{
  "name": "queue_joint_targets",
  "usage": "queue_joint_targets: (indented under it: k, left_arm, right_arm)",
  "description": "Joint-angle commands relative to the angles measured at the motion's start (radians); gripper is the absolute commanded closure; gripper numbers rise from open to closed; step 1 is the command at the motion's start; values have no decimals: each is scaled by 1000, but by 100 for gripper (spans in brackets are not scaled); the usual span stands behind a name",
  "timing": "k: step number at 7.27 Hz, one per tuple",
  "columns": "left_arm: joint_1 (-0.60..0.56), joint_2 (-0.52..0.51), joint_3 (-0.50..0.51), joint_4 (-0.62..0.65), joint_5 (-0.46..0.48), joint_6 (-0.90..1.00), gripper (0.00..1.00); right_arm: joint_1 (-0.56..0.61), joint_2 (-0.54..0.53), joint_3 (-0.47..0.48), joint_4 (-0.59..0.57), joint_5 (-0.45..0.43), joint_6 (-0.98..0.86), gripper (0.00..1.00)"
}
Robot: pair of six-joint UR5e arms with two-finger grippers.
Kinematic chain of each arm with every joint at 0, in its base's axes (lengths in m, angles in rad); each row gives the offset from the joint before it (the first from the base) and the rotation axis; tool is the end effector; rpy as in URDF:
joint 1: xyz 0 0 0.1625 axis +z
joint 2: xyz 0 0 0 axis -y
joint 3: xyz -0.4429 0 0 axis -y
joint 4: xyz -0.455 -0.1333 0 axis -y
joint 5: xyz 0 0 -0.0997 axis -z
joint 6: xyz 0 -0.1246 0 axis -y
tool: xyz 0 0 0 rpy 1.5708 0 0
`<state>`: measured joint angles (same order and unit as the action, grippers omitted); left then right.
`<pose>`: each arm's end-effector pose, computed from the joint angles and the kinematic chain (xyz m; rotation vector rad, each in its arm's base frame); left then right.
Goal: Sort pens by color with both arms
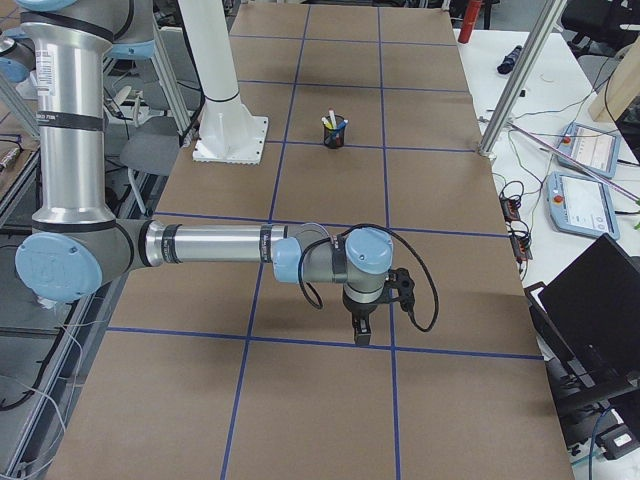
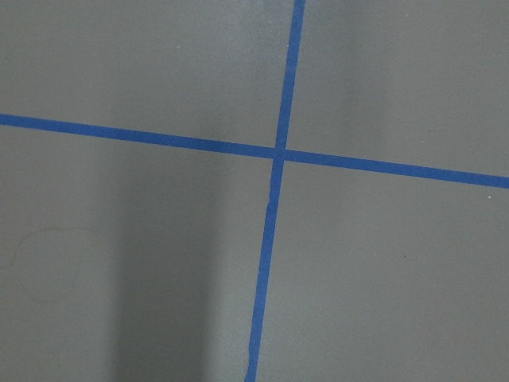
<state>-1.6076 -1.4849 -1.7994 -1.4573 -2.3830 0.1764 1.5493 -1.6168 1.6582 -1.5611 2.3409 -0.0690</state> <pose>-0.0618 -0.5126 0.6218 0.1140 0.8053 0.1437 0.0350 -0.5393 0.6703 0.0669 -0.7689 -0.1056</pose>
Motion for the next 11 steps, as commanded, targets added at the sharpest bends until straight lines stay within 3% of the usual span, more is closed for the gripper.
queue_joint_targets:
  k: [1, 8, 11]
  left_arm:
    - [0, -2, -3, 0, -1, -11, 0]
    - [3, -34, -74, -17, -27, -11, 0]
    - [6, -26, -100, -155, -33, -59, 0]
  right_arm:
    - [0, 0, 0, 1, 0, 0, 0]
    - [-60, 61, 12, 67, -2, -6, 0]
    - [-112, 110, 21, 72, 1, 14, 0]
